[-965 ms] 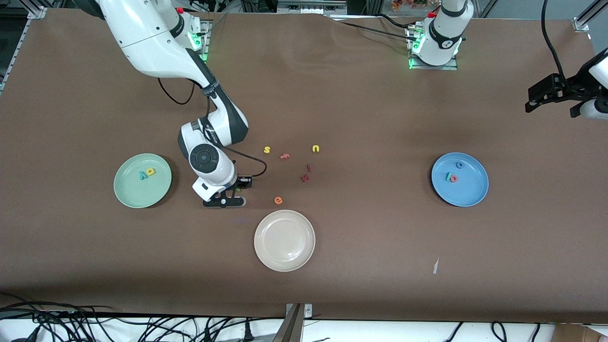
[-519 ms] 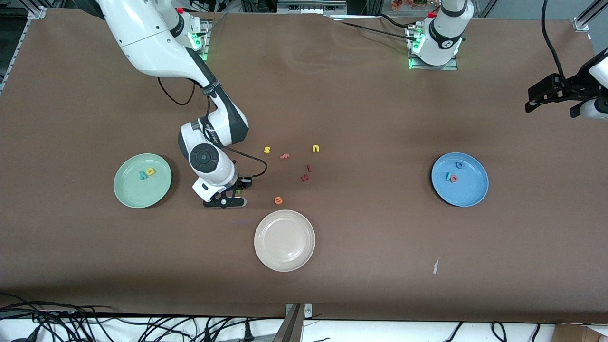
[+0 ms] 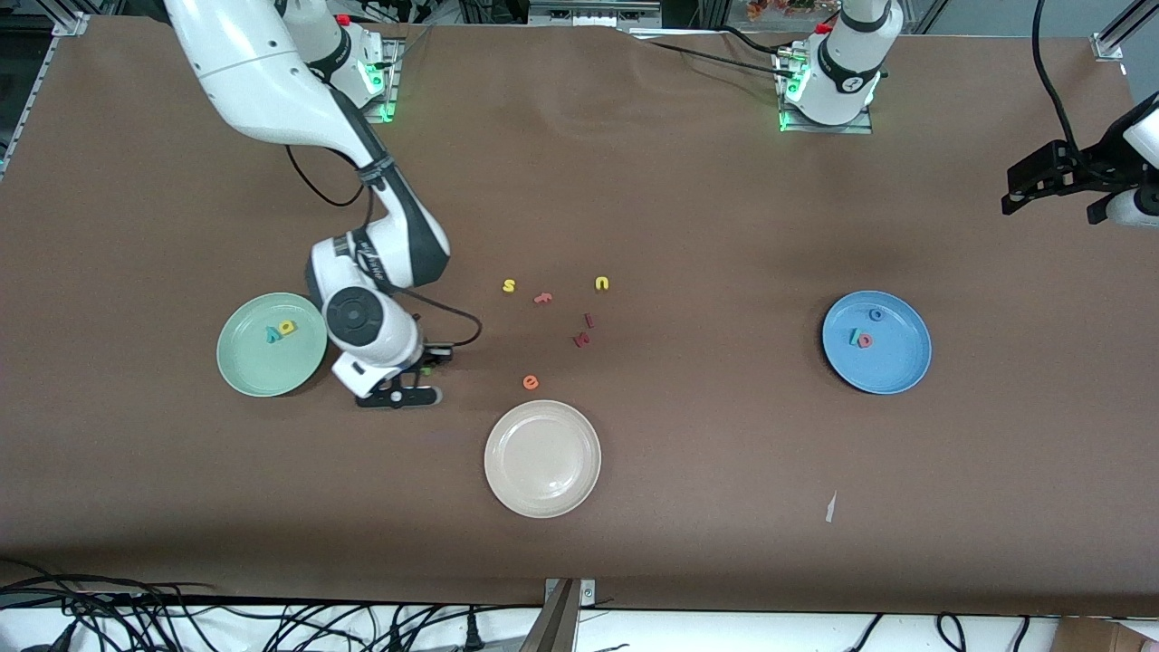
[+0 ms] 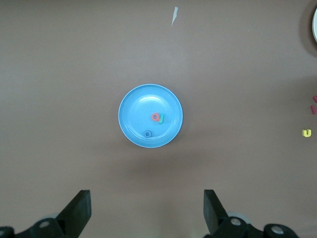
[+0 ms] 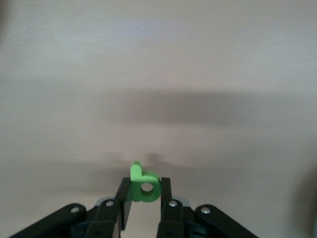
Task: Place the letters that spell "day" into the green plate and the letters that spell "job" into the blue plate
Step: 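Carry the green b to the green plate and open the right gripper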
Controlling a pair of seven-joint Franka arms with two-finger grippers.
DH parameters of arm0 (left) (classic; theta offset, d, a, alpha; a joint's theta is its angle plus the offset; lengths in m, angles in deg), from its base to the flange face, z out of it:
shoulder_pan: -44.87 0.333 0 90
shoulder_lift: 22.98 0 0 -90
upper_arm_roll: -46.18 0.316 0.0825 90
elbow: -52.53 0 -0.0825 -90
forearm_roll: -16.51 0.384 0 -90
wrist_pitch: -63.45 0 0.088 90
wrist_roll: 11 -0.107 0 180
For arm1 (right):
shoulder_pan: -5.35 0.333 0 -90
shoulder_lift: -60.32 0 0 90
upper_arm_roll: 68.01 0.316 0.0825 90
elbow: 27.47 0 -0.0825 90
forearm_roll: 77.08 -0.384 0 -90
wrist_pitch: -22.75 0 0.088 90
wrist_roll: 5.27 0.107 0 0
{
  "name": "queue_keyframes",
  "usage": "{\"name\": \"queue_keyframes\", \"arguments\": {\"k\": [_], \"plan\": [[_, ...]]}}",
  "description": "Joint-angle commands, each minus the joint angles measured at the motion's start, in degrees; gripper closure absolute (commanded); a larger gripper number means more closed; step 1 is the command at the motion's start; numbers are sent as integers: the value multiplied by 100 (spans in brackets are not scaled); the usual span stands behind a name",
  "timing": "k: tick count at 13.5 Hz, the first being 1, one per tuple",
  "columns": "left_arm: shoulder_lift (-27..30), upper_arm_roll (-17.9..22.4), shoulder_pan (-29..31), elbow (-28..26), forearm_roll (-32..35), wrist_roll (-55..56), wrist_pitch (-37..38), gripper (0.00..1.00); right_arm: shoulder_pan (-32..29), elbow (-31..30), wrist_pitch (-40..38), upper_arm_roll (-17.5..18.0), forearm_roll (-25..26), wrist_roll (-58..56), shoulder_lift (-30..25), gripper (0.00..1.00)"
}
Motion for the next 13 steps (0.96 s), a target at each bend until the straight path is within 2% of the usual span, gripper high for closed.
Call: {"name": "queue_keyframes", "arguments": {"k": [1, 8, 9, 11, 13], "plan": [[-71, -14, -1, 175, 167, 35, 119, 0, -101, -155, -449, -420, 35, -938, -360, 86], [-71, -14, -1, 175, 167, 44, 119, 0, -119, -902, -336, -1370, -44, -2189, -827, 85], [-71, -23, -1, 184, 167, 44, 119, 0, -136, -998, -292, -1466, -71, -2276, -827, 81], [-71, -23, -1, 175, 167, 44, 119, 0, -285, -1043, -265, -1476, -377, -2199, -766, 0], [-71, -23, -1, 175, 167, 44, 119, 0, -277, -877, -475, -1441, -457, -2198, -827, 0]]}}
